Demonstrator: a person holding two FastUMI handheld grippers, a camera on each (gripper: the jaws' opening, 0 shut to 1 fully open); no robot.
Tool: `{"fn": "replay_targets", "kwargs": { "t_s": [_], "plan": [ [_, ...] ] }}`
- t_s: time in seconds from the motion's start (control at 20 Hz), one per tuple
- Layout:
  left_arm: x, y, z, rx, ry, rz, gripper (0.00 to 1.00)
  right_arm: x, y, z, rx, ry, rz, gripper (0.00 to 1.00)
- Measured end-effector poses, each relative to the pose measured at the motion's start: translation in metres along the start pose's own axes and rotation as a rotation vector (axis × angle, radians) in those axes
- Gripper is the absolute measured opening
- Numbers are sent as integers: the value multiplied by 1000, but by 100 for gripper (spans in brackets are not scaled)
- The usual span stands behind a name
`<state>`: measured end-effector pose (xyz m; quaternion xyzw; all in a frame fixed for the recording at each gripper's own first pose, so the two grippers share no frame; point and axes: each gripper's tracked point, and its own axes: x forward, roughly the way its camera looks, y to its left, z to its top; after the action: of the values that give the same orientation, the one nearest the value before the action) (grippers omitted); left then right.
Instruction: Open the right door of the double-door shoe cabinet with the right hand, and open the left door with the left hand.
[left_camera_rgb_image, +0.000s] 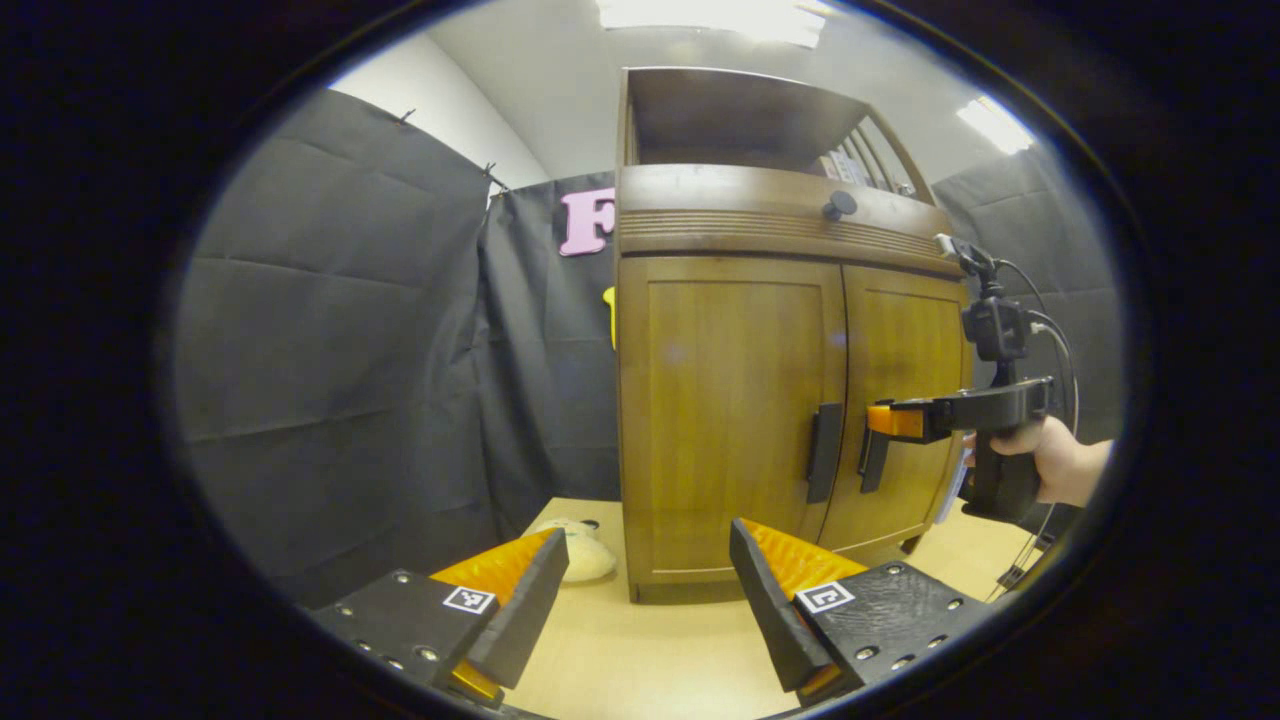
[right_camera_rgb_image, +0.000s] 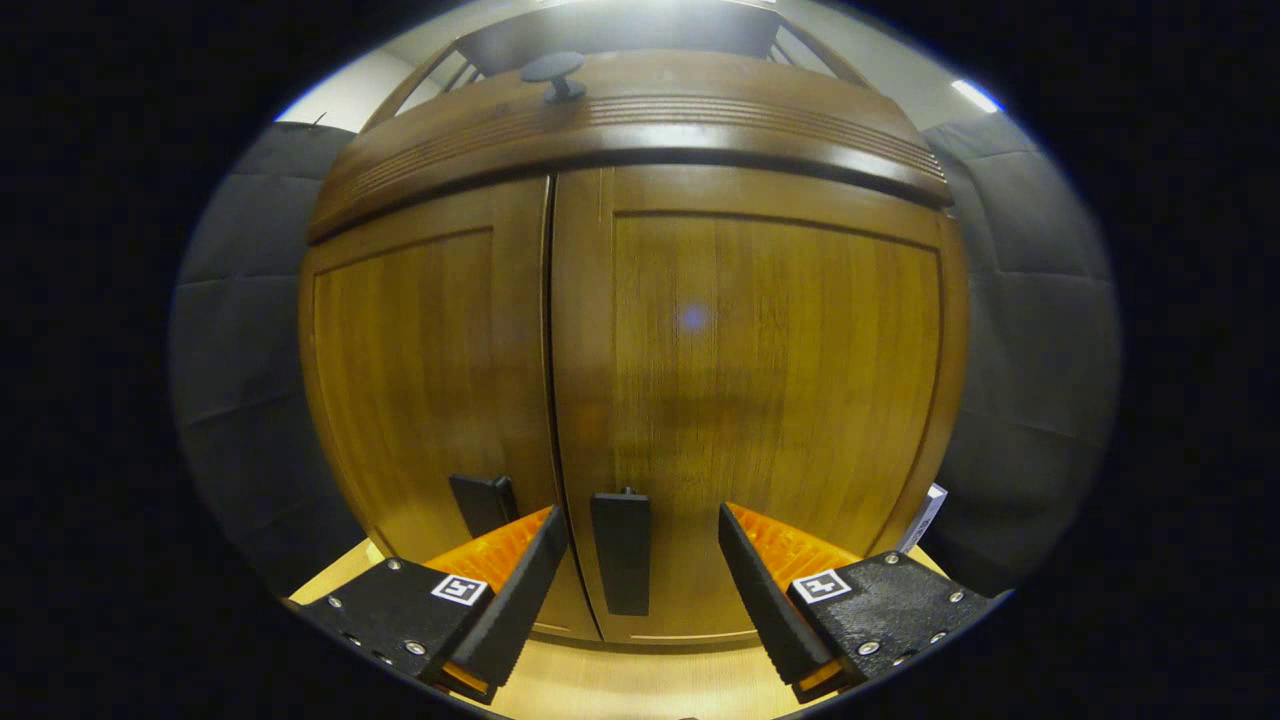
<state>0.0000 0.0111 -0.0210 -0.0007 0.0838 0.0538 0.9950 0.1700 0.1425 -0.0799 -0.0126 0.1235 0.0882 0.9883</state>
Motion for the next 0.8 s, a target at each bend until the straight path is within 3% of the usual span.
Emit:
{"fn": "replay_targets", "kwargs": {
  "t_s": [0.15, 0.35, 0.5, 0.6, 0.8],
  "plan": [
    [0, 1, -2, -21, 28, 14, 93, 19, -2, -15, 4, 40, 5, 94],
    [-1, 2, -3, -42, 43, 21, 97, 24, -8, -20, 2, 50, 13, 82],
    [-1, 2, -3, -45, 37, 20, 97, 31, 4, -22, 8, 48, 48, 51],
    [-2, 2, -2, -46, 38, 23, 97, 31, 3, -23, 13, 53, 40, 37],
    [-2, 1, 0, -57, 38, 15, 97, 32, 2, -23, 24, 69, 39, 32]
  ]
}}
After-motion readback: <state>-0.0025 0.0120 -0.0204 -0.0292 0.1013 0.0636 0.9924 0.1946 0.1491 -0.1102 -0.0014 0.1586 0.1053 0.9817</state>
